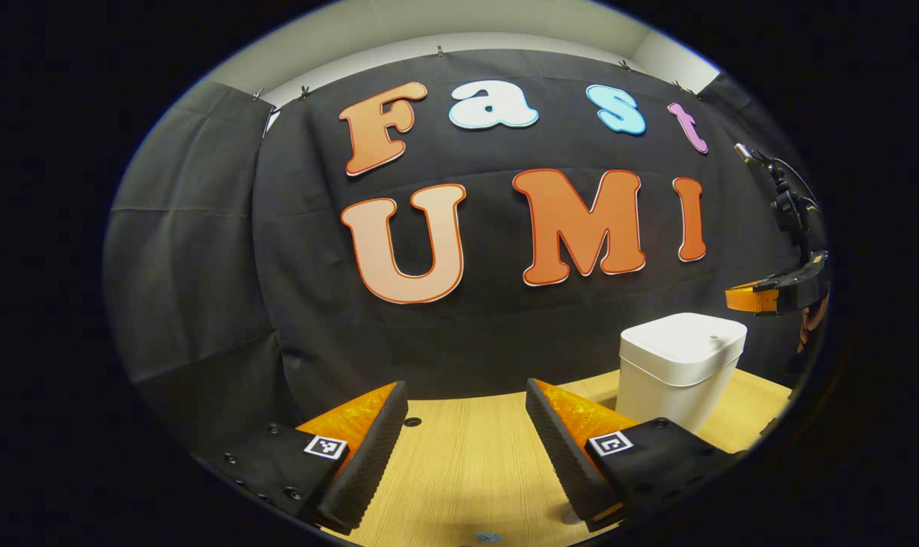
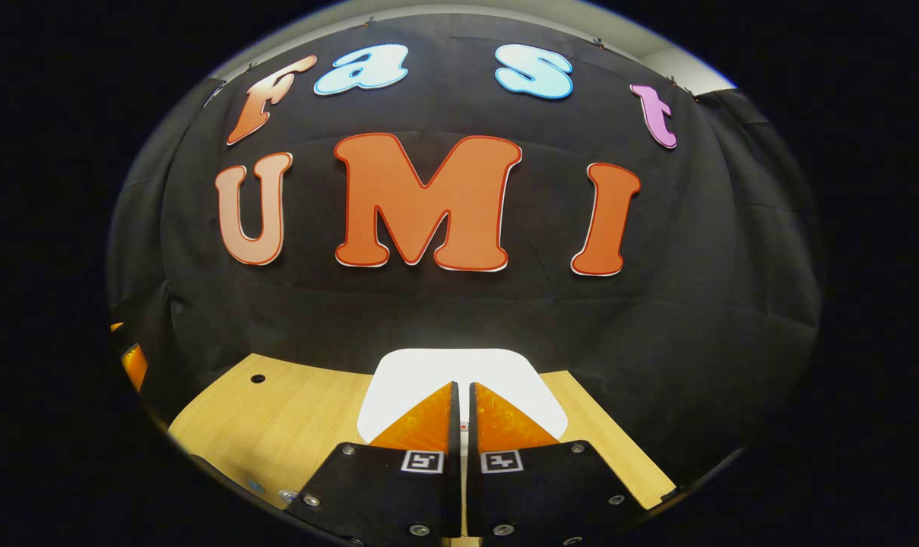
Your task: Press the lid of the desktop garbage bin to open it, pick up the crumpled paper on the desktop and throw it into the bin, then pick up the pop can on the desktop and drop it into the bin, and finally close the garbage bin lid.
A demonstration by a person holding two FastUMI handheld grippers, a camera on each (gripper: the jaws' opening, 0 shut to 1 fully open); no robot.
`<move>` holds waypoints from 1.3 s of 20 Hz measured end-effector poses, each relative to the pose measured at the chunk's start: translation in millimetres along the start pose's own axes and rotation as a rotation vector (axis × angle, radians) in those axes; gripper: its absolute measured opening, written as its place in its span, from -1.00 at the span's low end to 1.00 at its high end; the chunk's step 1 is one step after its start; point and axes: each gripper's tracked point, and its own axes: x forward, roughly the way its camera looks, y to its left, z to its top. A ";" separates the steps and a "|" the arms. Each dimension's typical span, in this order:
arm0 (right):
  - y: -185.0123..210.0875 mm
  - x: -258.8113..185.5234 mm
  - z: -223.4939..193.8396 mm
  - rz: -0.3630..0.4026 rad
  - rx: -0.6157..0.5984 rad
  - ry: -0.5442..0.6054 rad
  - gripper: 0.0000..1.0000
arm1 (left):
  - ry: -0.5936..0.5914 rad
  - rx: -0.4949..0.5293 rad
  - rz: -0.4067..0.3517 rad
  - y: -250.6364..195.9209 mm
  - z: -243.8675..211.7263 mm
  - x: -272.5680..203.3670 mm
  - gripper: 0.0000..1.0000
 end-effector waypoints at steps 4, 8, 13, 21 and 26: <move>9.0 11.0 -10.3 0.057 -0.006 0.036 -0.97 | 0.014 0.003 0.032 5.4 -3.0 -1.3 0.99; 10.3 14.9 -18.1 0.071 -0.007 0.065 -0.98 | 0.023 0.010 0.055 6.5 -5.1 -3.1 0.99; 7.8 33.5 -27.8 0.079 -0.004 0.091 -0.98 | 0.038 0.013 0.077 3.5 -8.3 -2.5 0.99; 4.2 41.8 -49.0 0.101 0.007 0.132 -0.99 | 0.052 0.023 0.072 -14.5 -8.7 -3.5 0.98; 4.8 41.2 -51.7 0.101 -0.007 0.157 -0.99 | 0.047 0.036 0.065 -28.9 -5.0 -7.0 0.99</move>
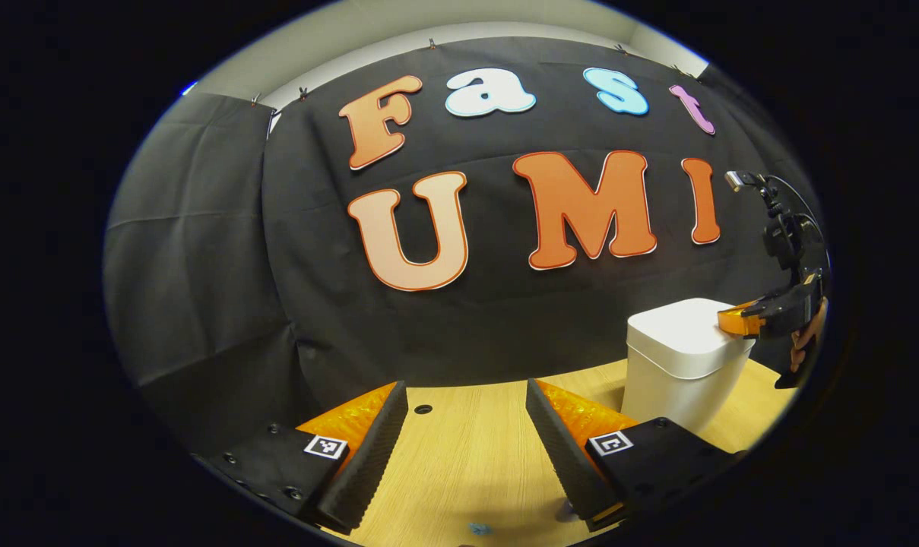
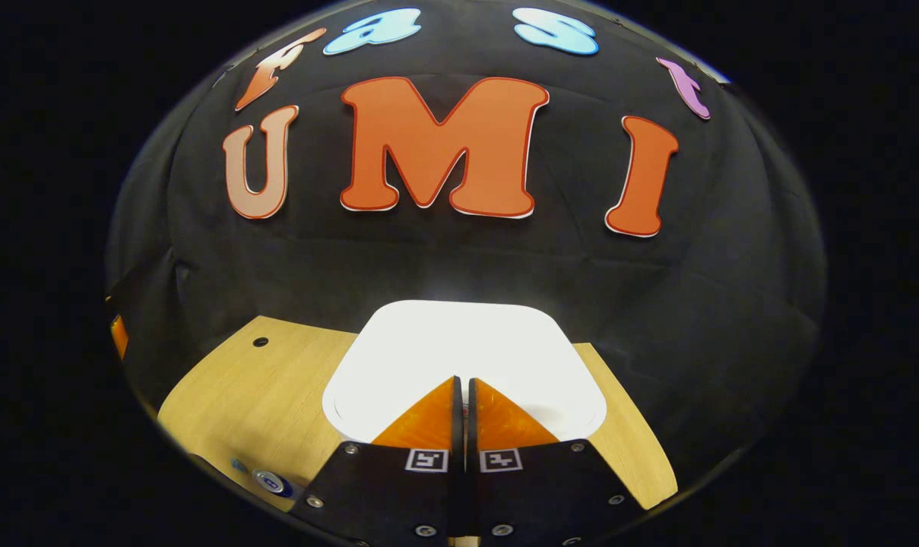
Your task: Press the lid of the desktop garbage bin to open it, pick up the crumpled paper on the desktop and throw it into the bin, then pick up the pop can on the desktop and drop it into the bin, and finally close the garbage bin lid.
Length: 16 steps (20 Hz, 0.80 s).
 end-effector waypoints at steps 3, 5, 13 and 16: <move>0.6 -1.3 6.9 0.049 0.033 -0.015 -0.99 | 0.004 0.002 0.001 -6.4 -0.9 -4.4 0.99; 0.0 -3.2 8.7 0.072 0.025 -0.012 -0.98 | 0.010 0.009 0.006 -9.2 -3.1 -8.3 0.99; 9.1 -32.4 52.0 0.111 0.014 -0.168 -0.99 | 0.028 0.004 -0.036 -18.8 -15.3 -2.6 0.99; 18.9 -46.1 58.5 0.127 0.034 -0.192 -0.99 | 0.047 -0.003 -0.082 -20.8 -25.0 6.7 0.99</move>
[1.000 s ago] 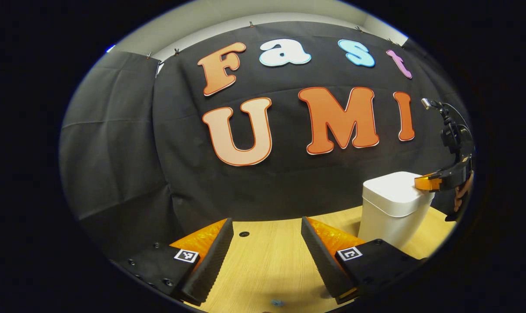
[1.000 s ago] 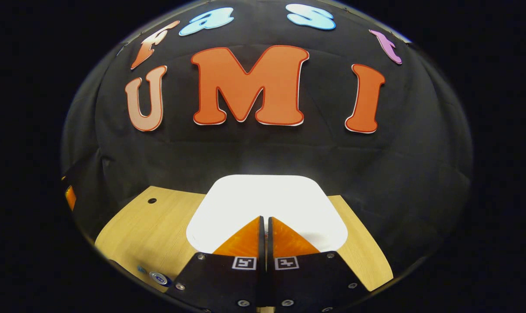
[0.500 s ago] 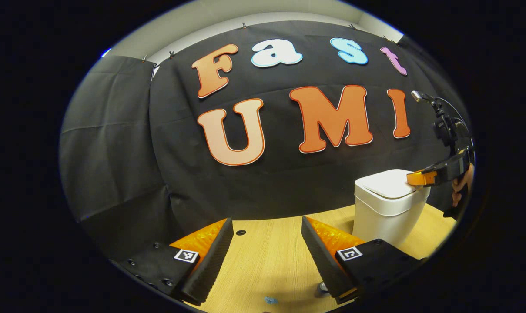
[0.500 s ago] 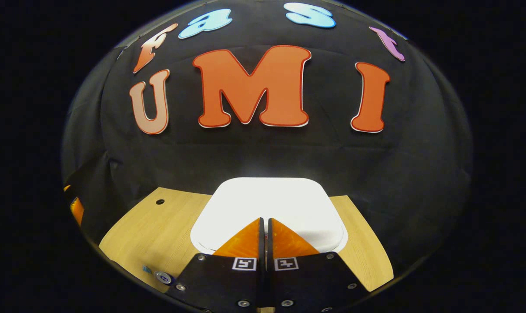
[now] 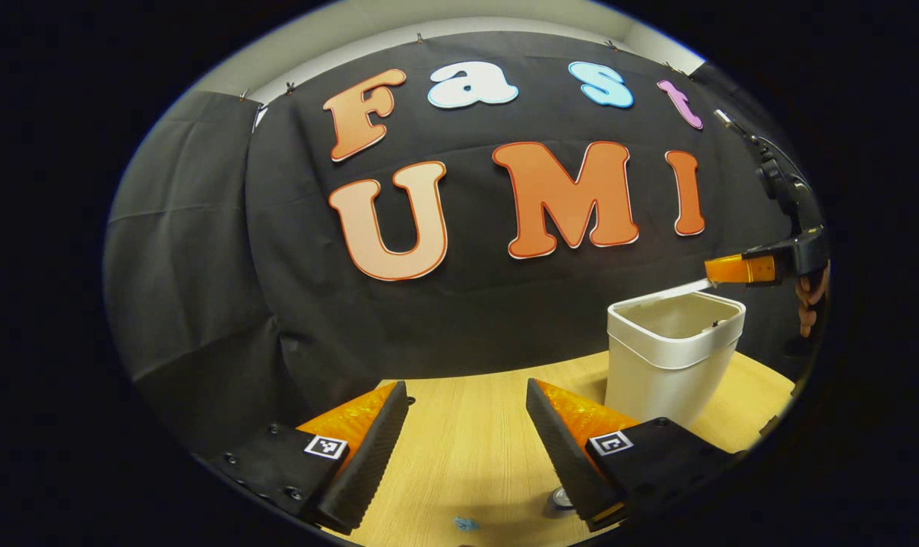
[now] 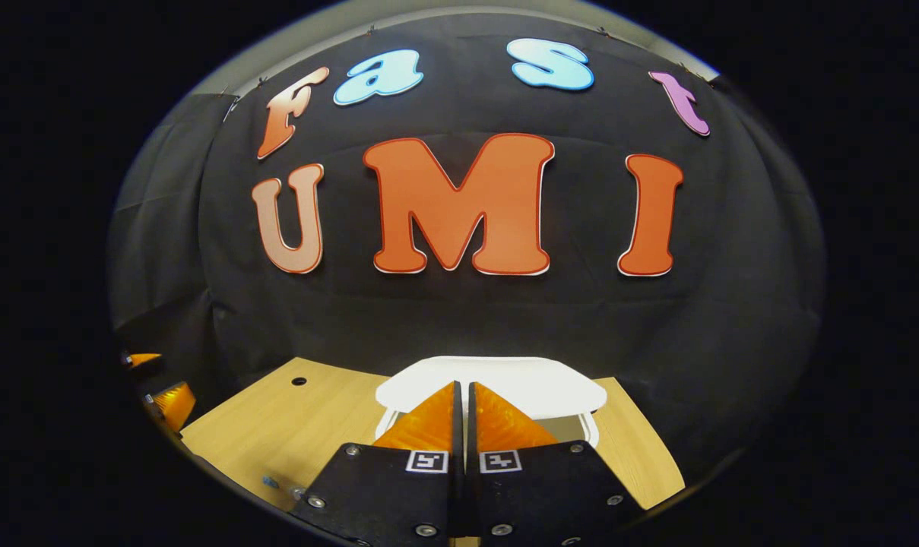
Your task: Press the lid of the desktop garbage bin to open it, pick up the crumpled paper on the desktop and throw it into the bin, then pick up the pop can on the desktop and drop it into the bin, and finally close the garbage bin lid.
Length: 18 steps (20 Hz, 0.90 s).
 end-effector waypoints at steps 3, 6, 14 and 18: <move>18.9 -7.6 -2.8 0.019 -0.006 -0.007 -0.99 | 0.045 -0.009 -0.041 4.7 -17.7 9.5 0.99; 40.1 -15.7 -14.5 0.036 -0.033 0.009 -0.99 | 0.111 -0.034 -0.080 10.5 -41.0 18.4 0.99; 84.6 -28.5 -67.6 0.047 -0.069 0.143 -0.96 | 0.382 -0.090 -0.210 -0.5 -135.4 12.0 1.00; 102.0 -35.4 -93.4 0.056 -0.054 0.201 -0.72 | 0.515 -0.130 -0.241 -3.4 -178.2 2.6 0.83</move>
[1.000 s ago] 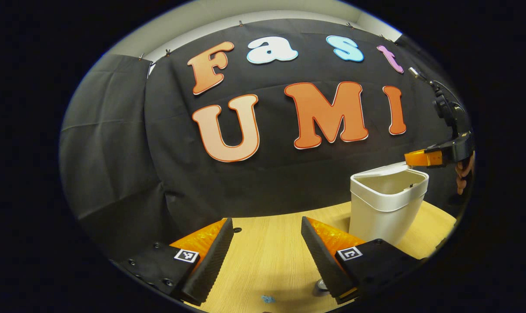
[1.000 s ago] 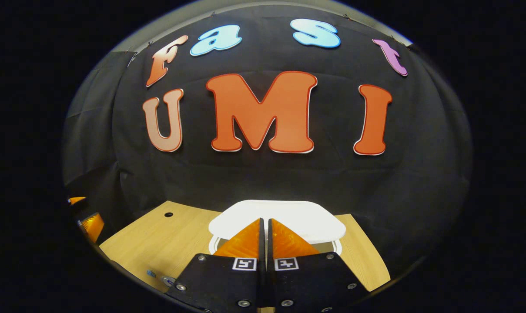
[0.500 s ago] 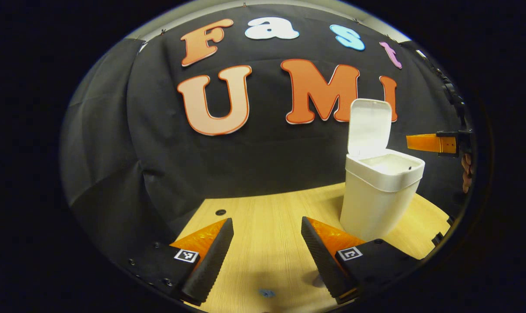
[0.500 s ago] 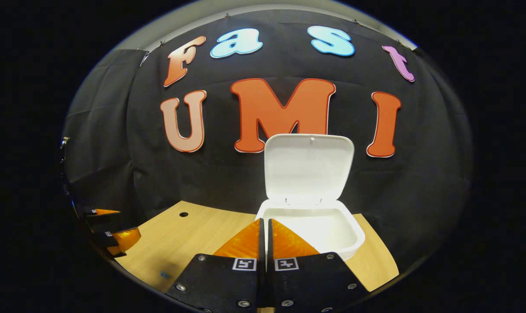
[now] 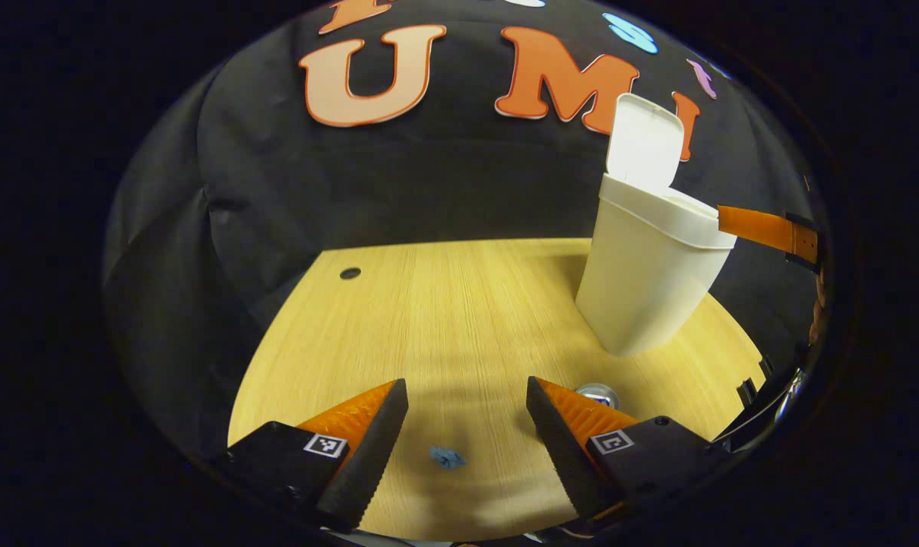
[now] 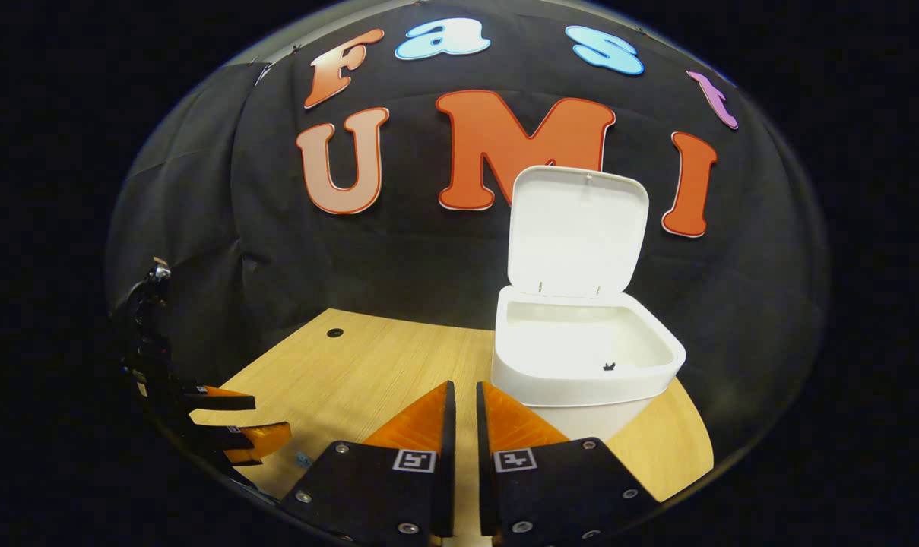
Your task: Press the lid of the desktop garbage bin to open it, pick up the crumpled paper on the desktop and throw it into the bin, then pick up the pop can on the desktop and drop it into the bin, and finally close the garbage bin lid.
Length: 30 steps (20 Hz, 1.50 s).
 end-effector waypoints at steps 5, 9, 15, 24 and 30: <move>19.5 0.0 -31.6 0.008 -0.010 0.078 -0.55 | 0.117 -0.035 -0.031 9.6 -39.9 16.6 0.99; 34.6 -0.3 -51.9 0.022 -0.010 0.120 -0.14 | 0.205 -0.042 -0.038 13.8 -68.8 32.0 0.95; 49.5 -2.8 -81.7 0.047 -0.012 0.187 0.55 | 0.342 -0.042 -0.019 19.0 -113.8 44.5 0.95; 70.2 -3.6 -128.2 0.094 -0.007 0.296 0.80 | 0.495 -0.014 0.001 22.2 -115.4 57.0 0.93; 71.6 -4.0 -139.0 0.103 0.011 0.332 0.84 | 0.525 0.046 0.005 24.9 -61.2 61.4 -0.08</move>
